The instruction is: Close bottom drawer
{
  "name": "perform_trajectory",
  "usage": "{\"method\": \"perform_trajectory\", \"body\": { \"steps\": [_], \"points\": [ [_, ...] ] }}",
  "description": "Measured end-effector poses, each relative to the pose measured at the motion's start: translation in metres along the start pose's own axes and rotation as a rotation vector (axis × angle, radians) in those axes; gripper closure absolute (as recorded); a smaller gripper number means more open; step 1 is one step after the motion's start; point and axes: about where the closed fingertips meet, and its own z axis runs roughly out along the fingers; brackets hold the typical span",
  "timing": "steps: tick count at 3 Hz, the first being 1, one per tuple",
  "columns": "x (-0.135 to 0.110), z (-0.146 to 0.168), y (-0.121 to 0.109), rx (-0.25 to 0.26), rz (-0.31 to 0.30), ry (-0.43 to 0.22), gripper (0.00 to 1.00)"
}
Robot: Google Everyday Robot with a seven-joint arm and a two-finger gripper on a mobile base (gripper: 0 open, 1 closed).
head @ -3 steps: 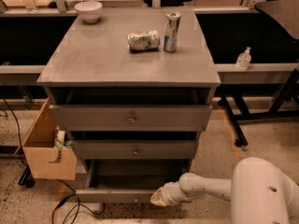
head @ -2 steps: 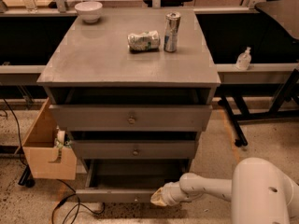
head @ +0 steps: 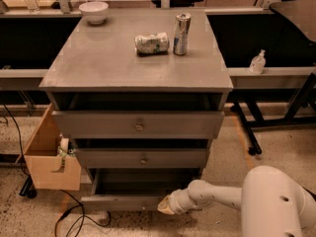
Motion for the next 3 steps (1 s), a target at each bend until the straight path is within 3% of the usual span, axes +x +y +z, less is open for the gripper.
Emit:
{"method": "perform_trajectory", "body": {
  "steps": [3],
  "points": [
    [-0.002, 0.003, -0.016, 0.049, -0.059, 0.026, 1.00]
  ]
}}
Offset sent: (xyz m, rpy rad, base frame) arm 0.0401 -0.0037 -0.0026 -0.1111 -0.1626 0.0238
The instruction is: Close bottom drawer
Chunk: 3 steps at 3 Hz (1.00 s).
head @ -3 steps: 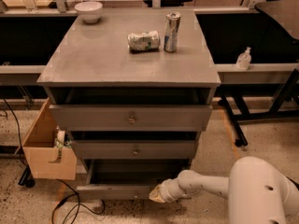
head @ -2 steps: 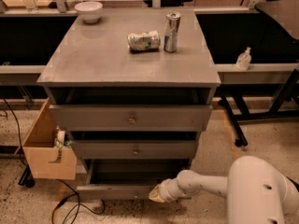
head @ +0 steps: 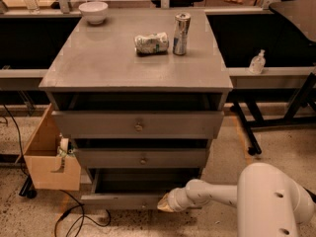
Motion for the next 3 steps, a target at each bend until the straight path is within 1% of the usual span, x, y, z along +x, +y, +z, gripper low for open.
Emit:
{"method": "perform_trajectory", "body": {
  "steps": [1, 2, 3],
  "points": [
    [-0.001, 0.000, -0.008, 0.024, -0.016, 0.003, 1.00],
    [-0.007, -0.001, -0.035, 0.084, -0.057, 0.005, 1.00],
    [-0.007, -0.002, -0.034, 0.084, -0.057, 0.004, 1.00]
  ]
}}
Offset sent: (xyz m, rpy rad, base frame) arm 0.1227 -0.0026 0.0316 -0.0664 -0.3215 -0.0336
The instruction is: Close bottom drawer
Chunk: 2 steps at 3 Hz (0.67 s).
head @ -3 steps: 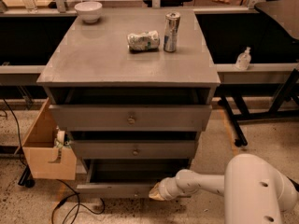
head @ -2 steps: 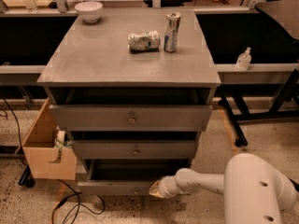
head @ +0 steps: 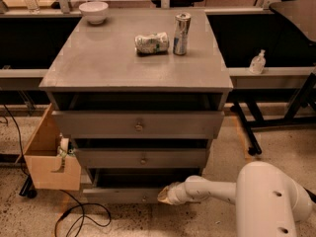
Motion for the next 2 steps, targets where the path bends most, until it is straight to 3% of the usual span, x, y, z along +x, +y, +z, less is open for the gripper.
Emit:
{"method": "perform_trajectory", "body": {
  "steps": [1, 2],
  "points": [
    [-0.0058, 0.0014, -0.0176, 0.034, -0.032, -0.003, 1.00],
    [-0.0058, 0.0014, -0.0176, 0.034, -0.032, -0.003, 1.00]
  ]
}}
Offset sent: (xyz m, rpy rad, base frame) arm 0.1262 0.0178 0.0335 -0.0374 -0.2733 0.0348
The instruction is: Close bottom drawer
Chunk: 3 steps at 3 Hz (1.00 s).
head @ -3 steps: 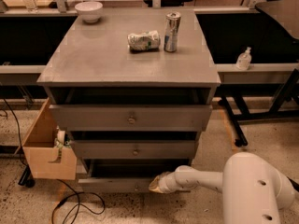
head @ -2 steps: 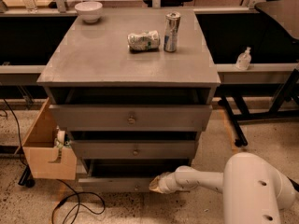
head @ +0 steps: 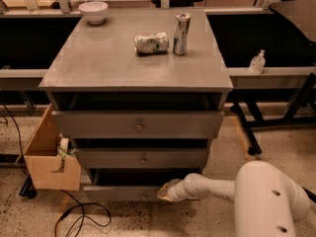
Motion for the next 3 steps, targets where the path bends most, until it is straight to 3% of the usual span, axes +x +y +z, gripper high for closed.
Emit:
{"method": "perform_trajectory", "body": {
  "steps": [3],
  "points": [
    [-0.0052, 0.0026, -0.0159, 0.020, -0.028, -0.005, 1.00]
  ]
}}
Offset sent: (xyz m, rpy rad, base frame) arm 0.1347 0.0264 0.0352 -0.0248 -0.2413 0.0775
